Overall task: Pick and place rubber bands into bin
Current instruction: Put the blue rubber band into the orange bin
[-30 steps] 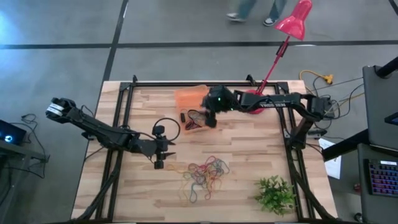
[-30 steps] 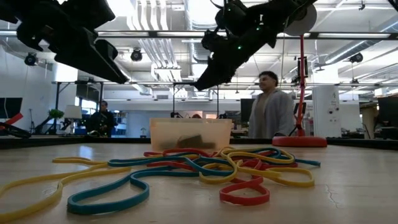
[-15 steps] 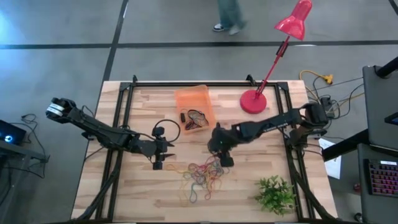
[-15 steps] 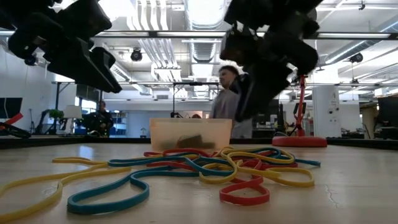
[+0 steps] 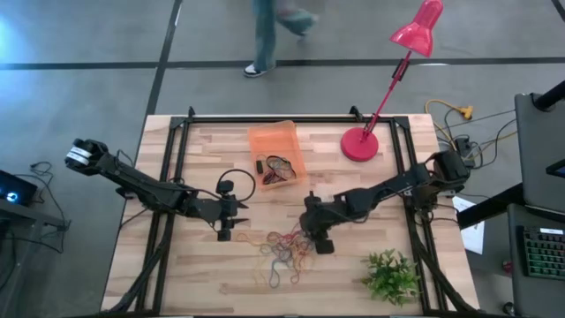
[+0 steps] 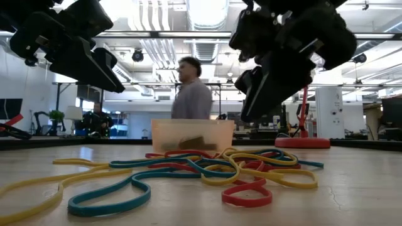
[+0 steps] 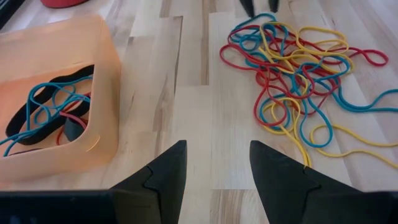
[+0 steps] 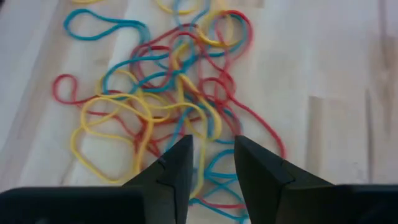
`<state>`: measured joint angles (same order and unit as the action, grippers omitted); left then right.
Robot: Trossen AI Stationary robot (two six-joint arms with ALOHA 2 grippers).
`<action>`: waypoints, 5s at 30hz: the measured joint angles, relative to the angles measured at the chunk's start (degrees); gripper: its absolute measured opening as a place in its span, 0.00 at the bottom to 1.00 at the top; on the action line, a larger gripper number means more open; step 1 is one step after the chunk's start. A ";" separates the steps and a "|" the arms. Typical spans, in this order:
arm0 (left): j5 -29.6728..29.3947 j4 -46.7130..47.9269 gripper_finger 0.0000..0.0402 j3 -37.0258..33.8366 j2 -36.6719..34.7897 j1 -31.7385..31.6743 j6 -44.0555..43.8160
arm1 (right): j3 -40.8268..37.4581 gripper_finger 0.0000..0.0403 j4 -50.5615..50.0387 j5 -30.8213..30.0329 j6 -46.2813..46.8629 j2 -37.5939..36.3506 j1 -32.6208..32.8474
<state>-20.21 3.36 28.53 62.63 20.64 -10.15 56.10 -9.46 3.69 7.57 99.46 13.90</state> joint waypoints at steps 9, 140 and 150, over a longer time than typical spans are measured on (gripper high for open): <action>0.00 0.04 0.40 0.00 0.00 0.00 -0.02 | -1.91 0.21 4.71 -1.34 1.06 0.00 1.73; -0.02 -1.52 0.40 -0.81 -0.02 0.00 -1.53 | -3.02 0.22 7.53 -4.12 10.91 6.46 0.34; -0.02 -1.44 0.40 -0.81 -0.02 0.00 -1.53 | -2.91 0.16 6.49 -4.05 11.46 7.15 0.29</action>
<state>-20.23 1.91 27.73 62.61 20.64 -11.68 53.19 -2.96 -0.36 19.04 106.61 14.20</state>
